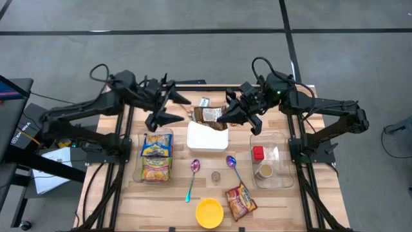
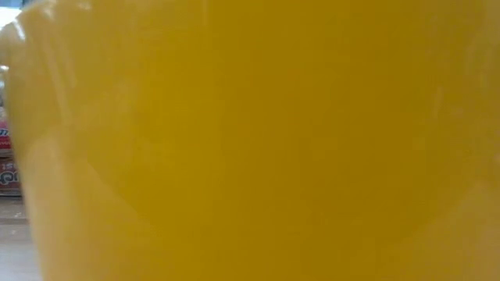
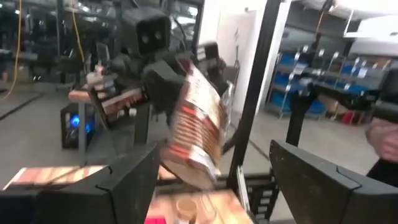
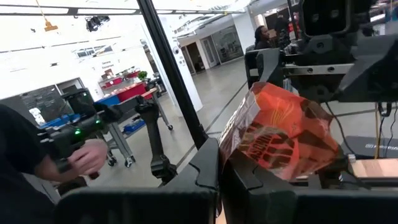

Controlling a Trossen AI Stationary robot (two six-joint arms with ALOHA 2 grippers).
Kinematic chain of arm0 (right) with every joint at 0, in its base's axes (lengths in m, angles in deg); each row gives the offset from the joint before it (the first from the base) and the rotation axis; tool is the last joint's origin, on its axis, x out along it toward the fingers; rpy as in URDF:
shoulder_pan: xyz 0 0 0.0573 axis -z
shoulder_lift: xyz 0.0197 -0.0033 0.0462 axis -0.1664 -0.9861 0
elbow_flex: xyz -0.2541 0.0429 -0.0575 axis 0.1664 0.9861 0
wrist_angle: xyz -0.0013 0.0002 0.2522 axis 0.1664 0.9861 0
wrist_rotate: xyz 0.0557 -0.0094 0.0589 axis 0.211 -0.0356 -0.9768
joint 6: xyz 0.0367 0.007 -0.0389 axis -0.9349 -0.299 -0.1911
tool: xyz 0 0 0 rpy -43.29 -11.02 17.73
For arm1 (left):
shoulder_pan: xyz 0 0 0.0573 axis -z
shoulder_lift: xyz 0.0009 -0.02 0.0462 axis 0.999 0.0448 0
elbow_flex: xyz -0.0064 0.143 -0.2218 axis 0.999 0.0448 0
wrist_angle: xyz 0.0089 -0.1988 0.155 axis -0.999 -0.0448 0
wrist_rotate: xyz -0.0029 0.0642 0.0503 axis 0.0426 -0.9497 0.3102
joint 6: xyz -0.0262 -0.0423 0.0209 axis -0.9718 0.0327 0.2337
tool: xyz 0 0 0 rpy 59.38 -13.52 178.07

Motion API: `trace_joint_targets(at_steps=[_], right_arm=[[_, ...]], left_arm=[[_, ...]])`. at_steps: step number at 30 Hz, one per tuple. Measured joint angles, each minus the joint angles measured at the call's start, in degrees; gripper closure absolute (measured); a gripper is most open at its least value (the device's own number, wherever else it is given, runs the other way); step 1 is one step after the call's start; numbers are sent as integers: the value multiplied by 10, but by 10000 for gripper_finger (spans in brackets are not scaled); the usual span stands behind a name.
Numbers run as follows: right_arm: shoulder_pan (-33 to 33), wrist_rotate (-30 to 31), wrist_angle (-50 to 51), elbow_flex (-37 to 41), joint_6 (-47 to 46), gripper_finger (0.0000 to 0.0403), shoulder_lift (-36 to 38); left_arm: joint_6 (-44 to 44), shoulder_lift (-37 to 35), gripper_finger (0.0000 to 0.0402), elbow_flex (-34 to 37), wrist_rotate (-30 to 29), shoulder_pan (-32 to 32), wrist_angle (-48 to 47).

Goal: Pick & Place Food Item
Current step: Put the orange seasoning bag into the right transparent bin

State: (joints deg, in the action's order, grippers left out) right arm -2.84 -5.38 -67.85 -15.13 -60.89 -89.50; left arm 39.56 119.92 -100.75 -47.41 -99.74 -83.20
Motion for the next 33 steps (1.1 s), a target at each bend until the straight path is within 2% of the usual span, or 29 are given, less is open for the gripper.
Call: trace_joint_targets(at_steps=[8,14,21,33], right_arm=[[0,-11,9,0,-7,403,0],[0,-11,16,0,-14,403,0],[0,-11,16,0,-19,403,0],[0,-11,16,0,-18,403,0]], left_arm=[[8,-56,105,0,-113,55,-125],[31,-68,105,0,-161,102,-135],[31,-86,105,0,-184,120,-137],[21,-92,105,0,-185,120,-138]])
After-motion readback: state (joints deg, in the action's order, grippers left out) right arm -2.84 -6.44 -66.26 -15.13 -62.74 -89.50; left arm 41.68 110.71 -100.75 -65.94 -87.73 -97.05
